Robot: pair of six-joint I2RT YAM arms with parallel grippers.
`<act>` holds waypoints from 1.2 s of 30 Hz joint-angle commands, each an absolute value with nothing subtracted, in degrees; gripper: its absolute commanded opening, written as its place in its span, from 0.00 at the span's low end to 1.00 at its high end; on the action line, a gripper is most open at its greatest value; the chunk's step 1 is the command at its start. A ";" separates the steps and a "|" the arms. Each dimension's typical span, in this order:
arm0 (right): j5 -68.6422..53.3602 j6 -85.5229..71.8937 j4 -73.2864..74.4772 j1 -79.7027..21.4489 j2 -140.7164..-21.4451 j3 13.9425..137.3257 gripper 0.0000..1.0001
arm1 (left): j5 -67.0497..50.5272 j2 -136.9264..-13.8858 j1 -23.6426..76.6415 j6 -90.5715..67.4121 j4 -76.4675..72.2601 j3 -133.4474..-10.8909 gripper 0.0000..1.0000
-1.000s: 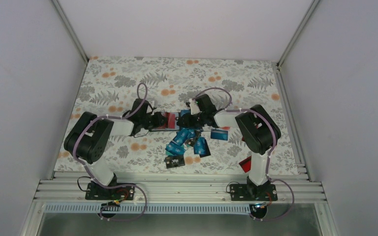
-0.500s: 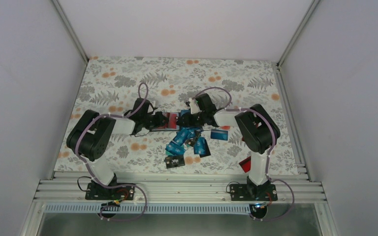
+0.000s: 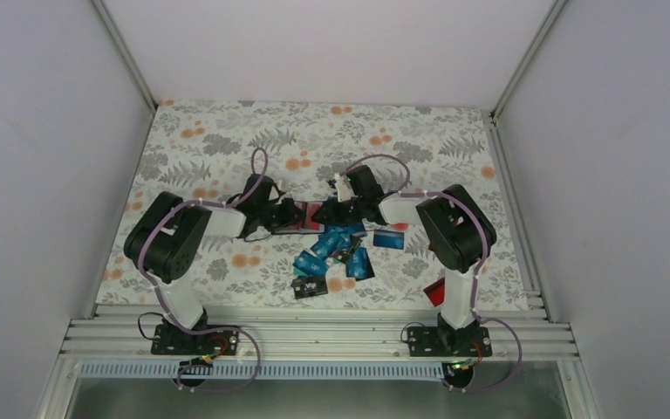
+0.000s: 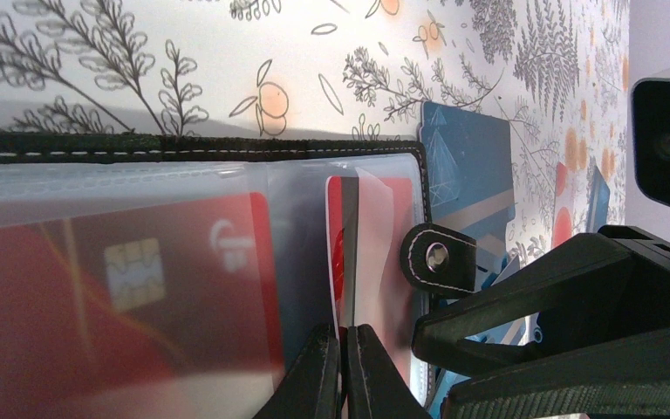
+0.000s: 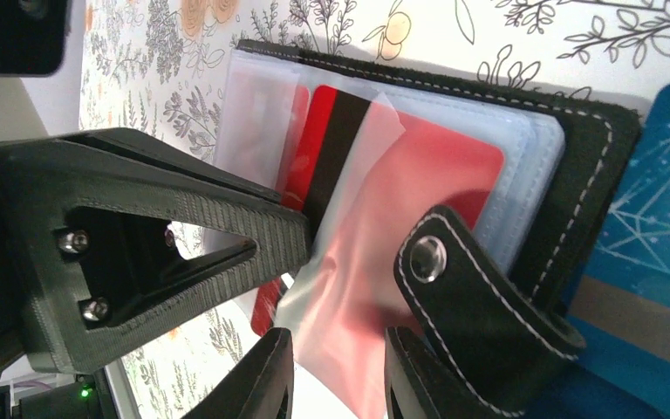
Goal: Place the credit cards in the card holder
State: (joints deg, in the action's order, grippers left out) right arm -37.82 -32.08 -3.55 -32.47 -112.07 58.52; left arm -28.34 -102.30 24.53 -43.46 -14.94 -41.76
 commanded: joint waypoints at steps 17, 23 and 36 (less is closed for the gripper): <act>-36.87 -31.29 -2.74 -30.28 -105.84 57.19 0.31 | -21.17 -102.58 28.70 -47.68 1.98 -44.36 0.34; -36.03 -29.52 0.16 -29.04 -102.24 56.80 0.33 | -17.42 -101.80 30.38 -44.50 10.97 -49.55 0.48; -29.72 -21.10 8.68 -29.19 -101.82 60.66 0.45 | -11.24 -94.01 31.74 -39.19 25.30 -56.41 0.97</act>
